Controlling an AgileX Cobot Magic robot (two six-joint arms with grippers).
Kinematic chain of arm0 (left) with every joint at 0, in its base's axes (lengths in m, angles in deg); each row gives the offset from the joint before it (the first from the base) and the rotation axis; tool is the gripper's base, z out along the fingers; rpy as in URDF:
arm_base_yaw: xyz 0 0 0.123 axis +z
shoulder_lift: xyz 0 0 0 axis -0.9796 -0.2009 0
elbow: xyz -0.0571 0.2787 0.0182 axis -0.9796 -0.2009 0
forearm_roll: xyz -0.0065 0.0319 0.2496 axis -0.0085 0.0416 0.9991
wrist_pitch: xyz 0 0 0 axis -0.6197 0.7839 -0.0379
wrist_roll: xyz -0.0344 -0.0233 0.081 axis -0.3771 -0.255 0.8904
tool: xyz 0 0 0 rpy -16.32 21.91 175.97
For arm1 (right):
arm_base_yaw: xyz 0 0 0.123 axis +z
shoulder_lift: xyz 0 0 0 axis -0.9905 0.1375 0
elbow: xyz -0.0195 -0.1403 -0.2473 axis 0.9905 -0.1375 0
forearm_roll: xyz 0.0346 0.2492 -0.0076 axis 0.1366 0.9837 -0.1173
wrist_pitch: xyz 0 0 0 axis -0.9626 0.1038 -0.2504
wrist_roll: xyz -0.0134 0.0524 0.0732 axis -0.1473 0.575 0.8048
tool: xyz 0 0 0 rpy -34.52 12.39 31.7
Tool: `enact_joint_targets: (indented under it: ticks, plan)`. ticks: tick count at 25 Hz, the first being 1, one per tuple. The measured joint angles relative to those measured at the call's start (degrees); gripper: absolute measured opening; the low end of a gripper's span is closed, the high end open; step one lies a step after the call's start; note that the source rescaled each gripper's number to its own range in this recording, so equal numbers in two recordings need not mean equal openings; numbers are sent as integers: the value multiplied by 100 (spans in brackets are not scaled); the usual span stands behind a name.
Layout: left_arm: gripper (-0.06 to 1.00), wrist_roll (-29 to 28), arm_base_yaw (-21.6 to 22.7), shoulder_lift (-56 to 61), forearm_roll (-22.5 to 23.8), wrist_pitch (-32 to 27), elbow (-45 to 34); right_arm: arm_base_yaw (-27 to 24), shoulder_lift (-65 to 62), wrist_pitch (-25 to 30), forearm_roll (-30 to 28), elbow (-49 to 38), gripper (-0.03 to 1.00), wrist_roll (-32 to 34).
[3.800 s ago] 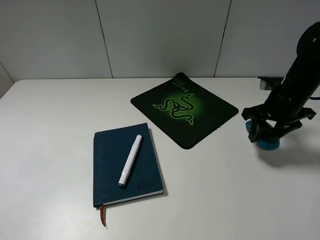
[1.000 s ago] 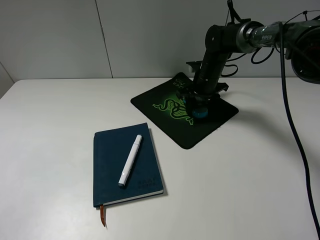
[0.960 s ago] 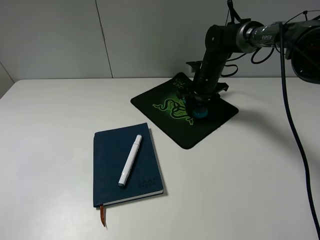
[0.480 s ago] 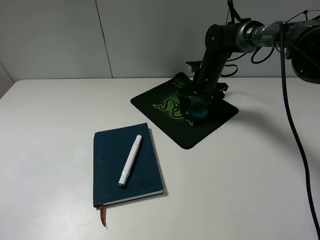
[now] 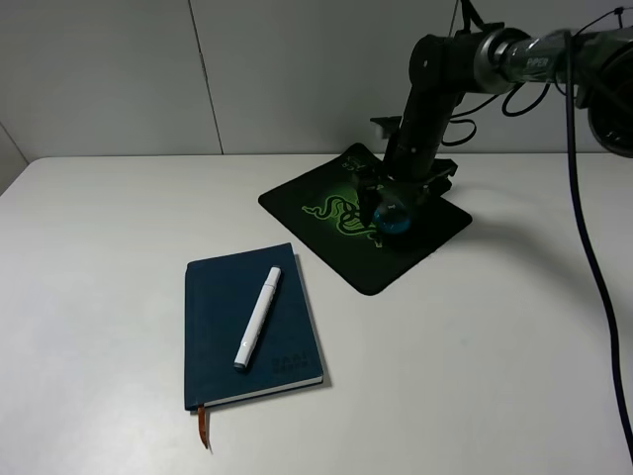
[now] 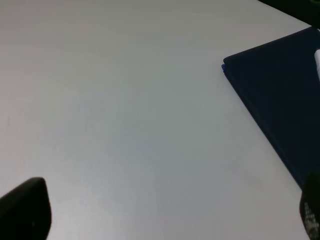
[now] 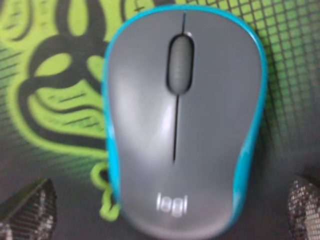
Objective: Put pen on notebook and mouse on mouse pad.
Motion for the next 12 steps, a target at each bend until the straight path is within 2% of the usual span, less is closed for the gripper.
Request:
enact_joint_targets:
  ticks: [5,12]
  plan:
    - [100,0,0,0,0,0,0,0,-526,421,-21,0,100,0]
    - [100,0,0,0,5,0,0,0,-1168,500,-37,0,100,0]
